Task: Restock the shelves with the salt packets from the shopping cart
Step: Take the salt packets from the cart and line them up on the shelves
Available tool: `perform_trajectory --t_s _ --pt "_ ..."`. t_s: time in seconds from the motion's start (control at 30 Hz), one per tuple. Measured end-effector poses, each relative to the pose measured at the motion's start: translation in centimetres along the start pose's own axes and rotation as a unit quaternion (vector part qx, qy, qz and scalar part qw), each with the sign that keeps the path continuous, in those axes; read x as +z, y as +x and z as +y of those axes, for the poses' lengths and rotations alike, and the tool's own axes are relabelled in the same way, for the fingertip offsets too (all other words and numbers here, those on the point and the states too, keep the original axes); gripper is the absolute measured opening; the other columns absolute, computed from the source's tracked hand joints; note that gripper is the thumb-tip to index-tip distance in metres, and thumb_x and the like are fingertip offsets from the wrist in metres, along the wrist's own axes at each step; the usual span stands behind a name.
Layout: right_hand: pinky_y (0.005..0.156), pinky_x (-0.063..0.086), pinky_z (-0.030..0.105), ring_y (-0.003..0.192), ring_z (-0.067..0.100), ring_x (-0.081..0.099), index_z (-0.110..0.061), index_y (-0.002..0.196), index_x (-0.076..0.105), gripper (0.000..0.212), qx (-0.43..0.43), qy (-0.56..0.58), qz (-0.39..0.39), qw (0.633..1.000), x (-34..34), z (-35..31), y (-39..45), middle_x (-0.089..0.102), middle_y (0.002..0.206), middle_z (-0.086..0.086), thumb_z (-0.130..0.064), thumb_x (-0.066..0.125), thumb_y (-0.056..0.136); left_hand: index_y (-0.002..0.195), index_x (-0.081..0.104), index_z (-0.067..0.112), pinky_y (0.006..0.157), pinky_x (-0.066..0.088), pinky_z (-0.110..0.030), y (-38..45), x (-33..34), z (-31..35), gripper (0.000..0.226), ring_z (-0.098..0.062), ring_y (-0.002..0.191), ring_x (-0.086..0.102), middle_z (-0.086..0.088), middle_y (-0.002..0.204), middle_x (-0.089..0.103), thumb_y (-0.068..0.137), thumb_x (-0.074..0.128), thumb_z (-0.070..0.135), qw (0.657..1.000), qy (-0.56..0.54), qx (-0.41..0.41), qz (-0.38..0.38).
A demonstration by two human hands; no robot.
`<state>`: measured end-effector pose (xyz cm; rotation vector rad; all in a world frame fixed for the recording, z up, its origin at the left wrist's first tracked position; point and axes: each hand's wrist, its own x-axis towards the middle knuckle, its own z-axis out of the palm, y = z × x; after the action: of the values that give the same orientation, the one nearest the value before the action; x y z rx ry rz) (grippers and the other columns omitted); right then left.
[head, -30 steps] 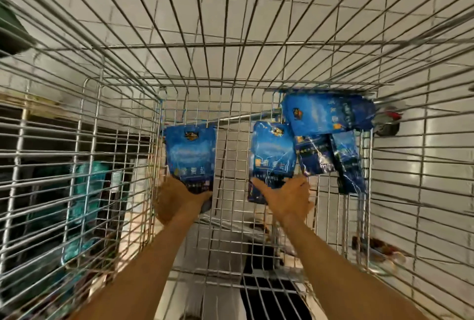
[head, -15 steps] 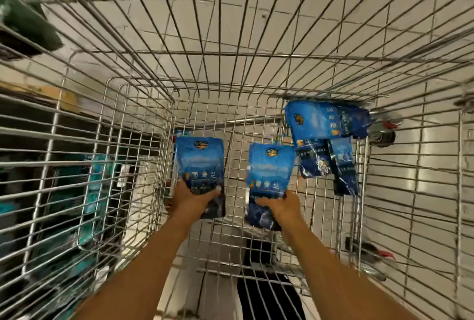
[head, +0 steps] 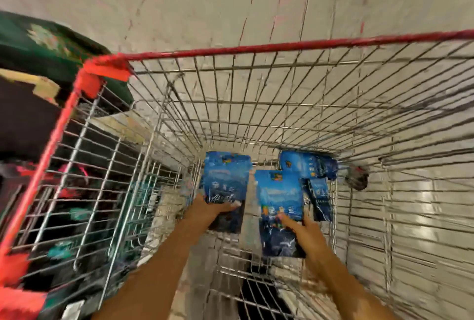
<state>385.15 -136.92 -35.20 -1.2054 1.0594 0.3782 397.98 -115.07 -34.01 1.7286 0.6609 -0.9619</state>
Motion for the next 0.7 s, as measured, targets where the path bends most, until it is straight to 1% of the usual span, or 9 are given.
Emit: perform_trajectory --t_s 0.1,0.13,0.2,0.27,0.33,0.4,0.47,0.6,0.7 --pt "0.089 0.051 0.038 0.084 0.005 0.067 -0.039 0.091 0.066 0.026 -0.052 0.019 -0.009 0.998 0.3 -4.1 -4.1 0.074 0.080 -0.023 -0.041 0.082 0.071 0.114 0.069 0.007 0.086 0.058 -0.041 -4.8 -1.2 4.0 0.052 -0.026 0.094 0.071 -0.012 0.106 0.074 0.067 0.089 0.016 0.999 -0.021 0.049 0.001" --pt "0.095 0.051 0.045 0.091 0.012 0.070 -0.035 0.099 0.068 0.029 -0.068 0.022 -0.020 0.997 0.6 -5.4 -5.6 0.076 0.089 -0.016 -0.037 0.081 0.073 0.116 0.069 0.008 0.088 0.058 -0.043 -6.5 -1.7 5.1 0.051 -0.028 0.096 0.071 -0.012 0.108 0.074 0.070 0.088 0.021 0.998 -0.038 0.059 0.002" --pt "0.103 0.048 0.052 0.107 0.024 0.068 -0.022 0.122 0.065 0.056 -0.095 0.031 -0.027 0.995 1.1 -7.8 -8.7 0.075 0.113 -0.001 -0.037 0.083 0.070 0.123 0.064 0.009 0.094 0.054 -0.045 -10.3 -2.8 7.0 0.056 -0.031 0.104 0.067 -0.012 0.116 0.070 0.077 0.081 0.036 0.995 -0.052 0.084 0.013" --pt "0.106 0.045 0.053 0.117 0.025 0.064 -0.020 0.136 0.056 0.080 -0.131 0.040 -0.040 0.990 1.7 -9.8 -11.9 0.068 0.127 0.002 -0.042 0.087 0.066 0.116 0.063 0.024 0.080 0.054 -0.039 -14.2 -4.2 8.6 0.045 -0.022 0.097 0.065 0.000 0.111 0.068 0.081 0.071 0.052 0.990 -0.069 0.114 0.038" --pt "0.105 0.047 0.049 0.117 0.016 0.063 -0.032 0.135 0.056 0.089 -0.172 0.038 -0.065 0.982 2.6 -11.7 -15.7 0.068 0.127 -0.007 -0.058 0.089 0.056 0.098 0.060 0.034 0.062 0.046 -0.027 -18.7 -6.3 9.7 0.034 -0.008 0.083 0.061 0.013 0.093 0.064 0.078 0.068 0.061 0.982 -0.111 0.147 0.051" --pt "0.101 0.050 0.045 0.119 0.013 0.061 -0.039 0.131 0.057 0.091 -0.203 0.044 -0.079 0.975 3.5 -13.2 -18.9 0.065 0.131 -0.008 -0.067 0.088 0.050 0.101 0.064 0.031 0.071 0.054 -0.031 -22.4 -8.4 10.1 0.046 -0.016 0.088 0.068 0.006 0.097 0.071 0.070 0.072 0.064 0.972 -0.131 0.189 0.044" --pt "0.105 0.047 0.051 0.126 0.022 0.058 -0.037 0.132 0.057 0.087 -0.226 0.053 -0.099 0.968 4.7 -14.6 -21.8 0.061 0.137 -0.002 -0.064 0.088 0.055 0.112 0.068 0.027 0.090 0.056 -0.049 -26.2 -10.7 10.2 0.052 -0.029 0.099 0.071 -0.003 0.108 0.075 0.070 0.076 0.056 0.957 -0.171 0.233 0.023" --pt "0.082 0.060 0.046 0.099 0.025 0.073 -0.035 0.105 0.073 0.049 -0.286 0.054 -0.156 0.944 8.3 -17.6 -28.3 0.075 0.112 0.002 -0.045 0.089 0.060 0.117 0.069 0.019 0.099 0.049 -0.056 -33.7 -16.2 9.8 0.060 -0.030 0.107 0.069 -0.007 0.114 0.073 0.066 0.081 0.048 0.920 -0.218 0.323 0.051" --pt "0.067 0.061 0.038 0.093 0.026 0.075 -0.031 0.103 0.073 0.045 -0.328 0.058 -0.199 0.922 11.4 -19.3 -33.6 0.077 0.106 0.003 -0.039 0.088 0.061 0.119 0.068 0.016 0.099 0.048 -0.060 -39.3 -20.4 8.8 0.069 -0.036 0.108 0.068 -0.012 0.115 0.072 0.062 0.085 0.050 0.897 -0.240 0.360 0.085"
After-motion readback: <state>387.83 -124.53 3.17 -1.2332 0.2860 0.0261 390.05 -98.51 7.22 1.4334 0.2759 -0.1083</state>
